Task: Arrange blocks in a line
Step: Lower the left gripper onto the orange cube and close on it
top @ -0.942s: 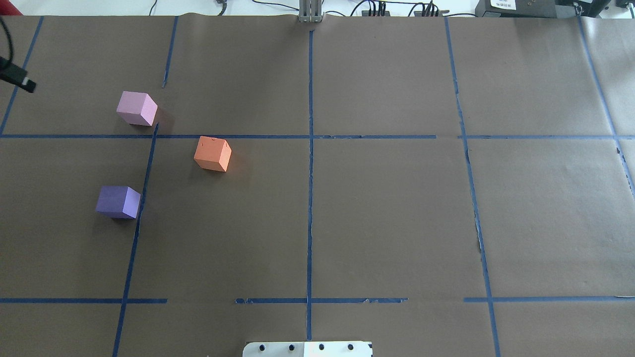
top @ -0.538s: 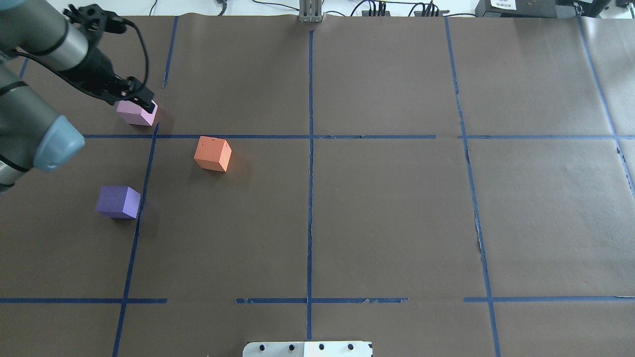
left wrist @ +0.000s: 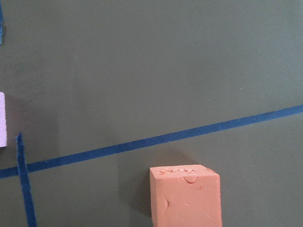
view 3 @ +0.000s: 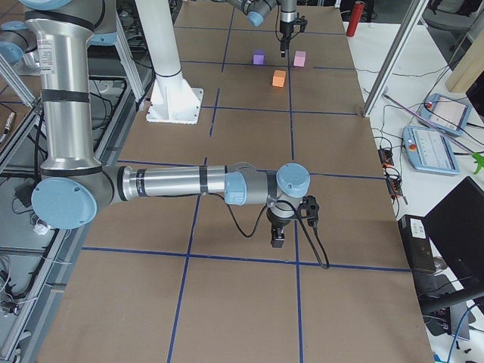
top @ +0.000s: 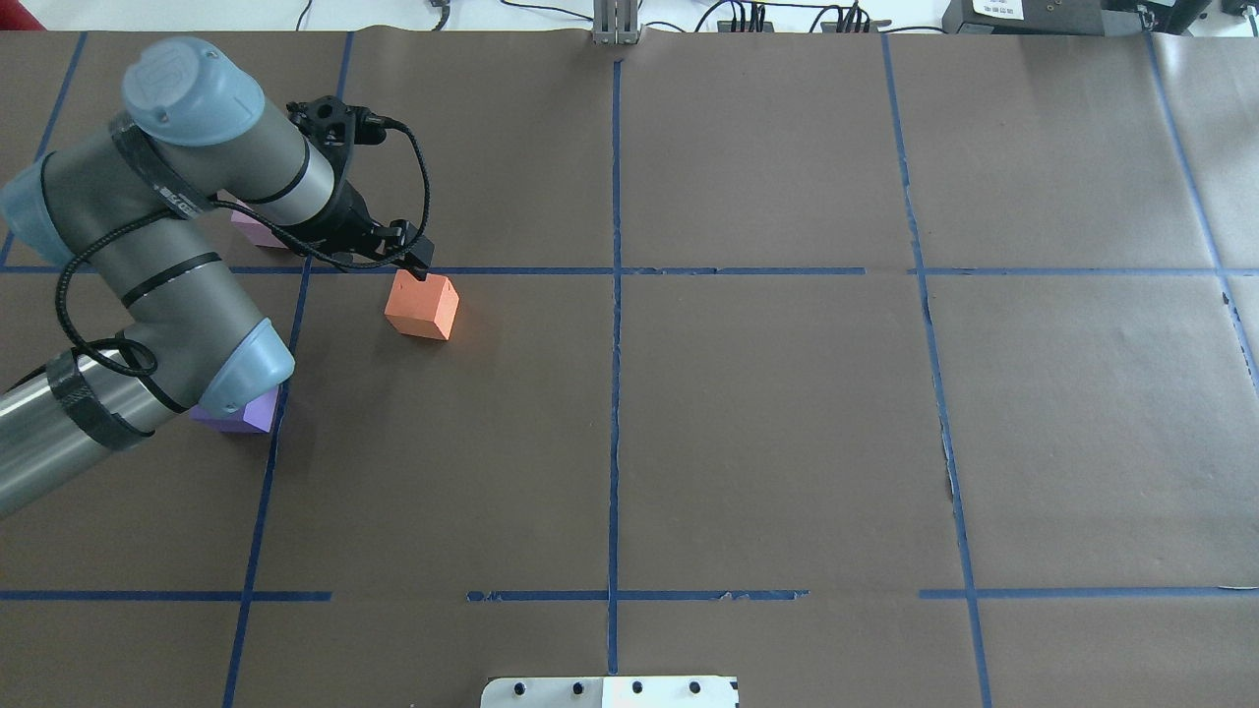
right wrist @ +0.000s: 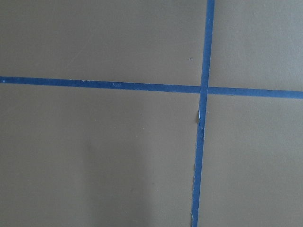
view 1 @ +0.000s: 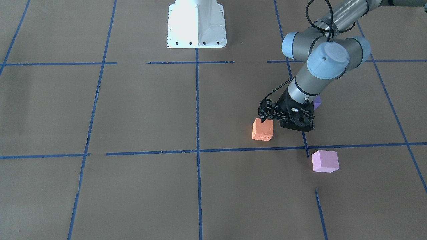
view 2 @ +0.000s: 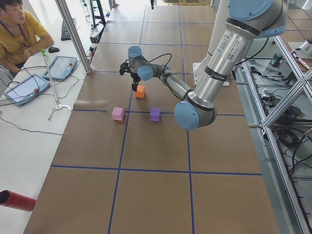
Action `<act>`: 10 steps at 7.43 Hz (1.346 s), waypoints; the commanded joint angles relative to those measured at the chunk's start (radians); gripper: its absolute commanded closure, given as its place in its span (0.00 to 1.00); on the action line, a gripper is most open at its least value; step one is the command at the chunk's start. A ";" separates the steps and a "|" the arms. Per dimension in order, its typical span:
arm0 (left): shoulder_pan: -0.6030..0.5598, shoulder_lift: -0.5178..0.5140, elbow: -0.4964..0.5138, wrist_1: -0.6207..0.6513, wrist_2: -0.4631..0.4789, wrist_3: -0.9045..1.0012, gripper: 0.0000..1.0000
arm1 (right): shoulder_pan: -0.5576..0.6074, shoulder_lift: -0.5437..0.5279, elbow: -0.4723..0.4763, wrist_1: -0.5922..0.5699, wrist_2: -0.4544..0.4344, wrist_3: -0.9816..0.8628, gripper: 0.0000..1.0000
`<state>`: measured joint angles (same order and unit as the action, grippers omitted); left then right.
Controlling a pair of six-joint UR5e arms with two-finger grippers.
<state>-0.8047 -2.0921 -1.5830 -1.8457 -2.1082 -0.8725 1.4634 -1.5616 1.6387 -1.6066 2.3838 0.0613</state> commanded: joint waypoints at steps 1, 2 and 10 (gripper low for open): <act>0.039 -0.014 0.058 -0.061 0.060 -0.040 0.00 | 0.000 0.000 0.000 0.001 0.000 0.000 0.00; 0.053 -0.013 0.060 -0.061 0.060 -0.066 0.00 | 0.000 0.000 0.001 0.001 0.000 0.000 0.00; 0.052 0.016 0.094 -0.093 0.101 -0.094 0.59 | 0.000 0.000 0.000 0.001 0.000 0.000 0.00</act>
<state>-0.7268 -2.0989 -1.4761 -1.9379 -1.9837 -0.9790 1.4634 -1.5616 1.6391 -1.6061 2.3838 0.0613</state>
